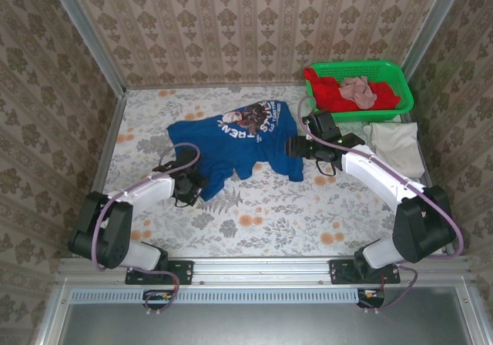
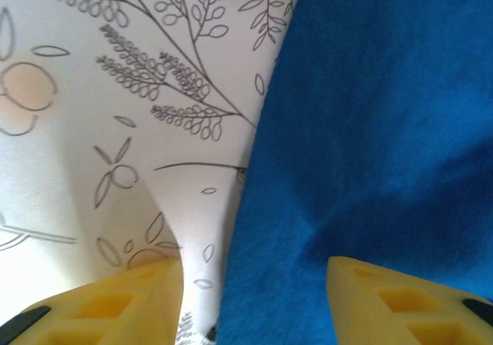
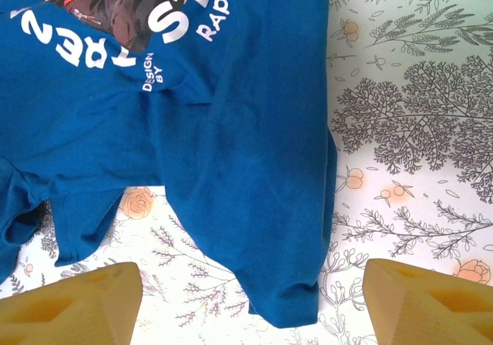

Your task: Fold and stack the t-shirts

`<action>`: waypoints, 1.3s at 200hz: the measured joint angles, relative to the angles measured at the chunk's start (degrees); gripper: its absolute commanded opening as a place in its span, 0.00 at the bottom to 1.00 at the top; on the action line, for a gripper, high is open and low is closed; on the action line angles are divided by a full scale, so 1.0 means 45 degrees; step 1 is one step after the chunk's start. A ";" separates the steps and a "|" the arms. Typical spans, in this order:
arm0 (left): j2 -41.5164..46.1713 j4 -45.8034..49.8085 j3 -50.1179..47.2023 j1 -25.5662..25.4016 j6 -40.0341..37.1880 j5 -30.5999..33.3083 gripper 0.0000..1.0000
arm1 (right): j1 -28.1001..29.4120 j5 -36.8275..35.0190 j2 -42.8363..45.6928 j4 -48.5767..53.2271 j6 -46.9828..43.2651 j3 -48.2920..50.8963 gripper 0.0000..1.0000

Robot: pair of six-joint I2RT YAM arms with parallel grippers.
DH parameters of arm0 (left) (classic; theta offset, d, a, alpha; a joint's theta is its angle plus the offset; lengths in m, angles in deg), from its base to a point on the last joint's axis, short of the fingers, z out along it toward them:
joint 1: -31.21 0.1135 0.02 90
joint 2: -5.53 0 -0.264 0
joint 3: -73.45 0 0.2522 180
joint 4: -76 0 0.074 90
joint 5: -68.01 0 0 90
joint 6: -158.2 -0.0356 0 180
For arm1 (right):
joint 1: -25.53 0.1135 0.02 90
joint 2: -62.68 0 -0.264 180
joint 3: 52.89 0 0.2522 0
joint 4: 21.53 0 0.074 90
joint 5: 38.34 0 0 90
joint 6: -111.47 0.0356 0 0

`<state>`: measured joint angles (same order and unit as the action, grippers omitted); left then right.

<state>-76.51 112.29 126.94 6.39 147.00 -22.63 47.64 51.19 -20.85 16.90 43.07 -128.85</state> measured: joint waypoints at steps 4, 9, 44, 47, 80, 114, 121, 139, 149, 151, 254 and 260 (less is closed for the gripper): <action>-0.0136 0.0044 0.0112 -0.0034 0.0044 0.0015 0.50 | 0.0000 0.0015 0.0000 0.0000 -0.0019 0.0000 0.76; -0.0267 0.0107 0.0238 -0.0058 0.0126 0.0073 0.50 | 0.0000 0.0024 0.0000 0.0005 -0.0039 0.0000 0.76; -0.0758 0.0442 0.0695 -0.0136 0.0452 0.0238 0.47 | 0.0000 0.0219 -0.0015 0.0083 -0.0092 -0.0024 0.76; -0.0792 0.0481 0.0733 -0.0136 0.0466 0.0248 0.46 | 0.0000 0.0238 -0.0019 0.0078 -0.0092 -0.0024 0.76; -0.1166 0.1015 0.1103 -0.0136 0.0510 0.0321 0.37 | 0.0000 0.0345 -0.0112 0.0083 -0.0092 -0.0024 0.76; -0.1345 0.1520 0.1234 -0.0136 0.0636 0.0442 0.13 | 0.0000 0.0447 -0.0384 0.0092 -0.0083 -0.0024 0.75; -0.1379 0.1690 0.1263 -0.0136 0.0617 0.0466 0.10 | -0.0010 0.0423 -0.0393 0.0117 -0.0068 -0.0019 0.74; -0.1389 0.1841 0.1287 -0.0136 0.0452 0.0491 0.00 | -0.0136 0.0189 -0.0350 0.0146 0.0243 0.0102 0.69; -0.1375 0.1831 0.1287 -0.0136 0.0325 0.0500 0.00 | -0.0350 0.0068 -0.0291 0.0199 0.0403 0.0325 0.63; -0.1375 0.1821 0.1287 -0.0136 0.0369 0.0500 0.00 | -0.0379 0.0063 -0.0282 0.0209 0.0466 0.0364 0.61; -0.1151 0.1044 0.1132 0.0049 0.0049 0.0588 0.00 | -0.1103 0.1938 -0.0763 -0.0607 -0.1098 0.3201 0.51; -0.1151 0.0903 0.1185 0.0102 0.0010 0.0588 0.00 | -0.1025 0.1982 -0.1078 -0.0782 -0.1103 0.3128 0.49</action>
<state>-81.69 116.35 132.27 6.85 147.05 -19.99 43.03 60.11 -25.70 13.38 38.11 -114.77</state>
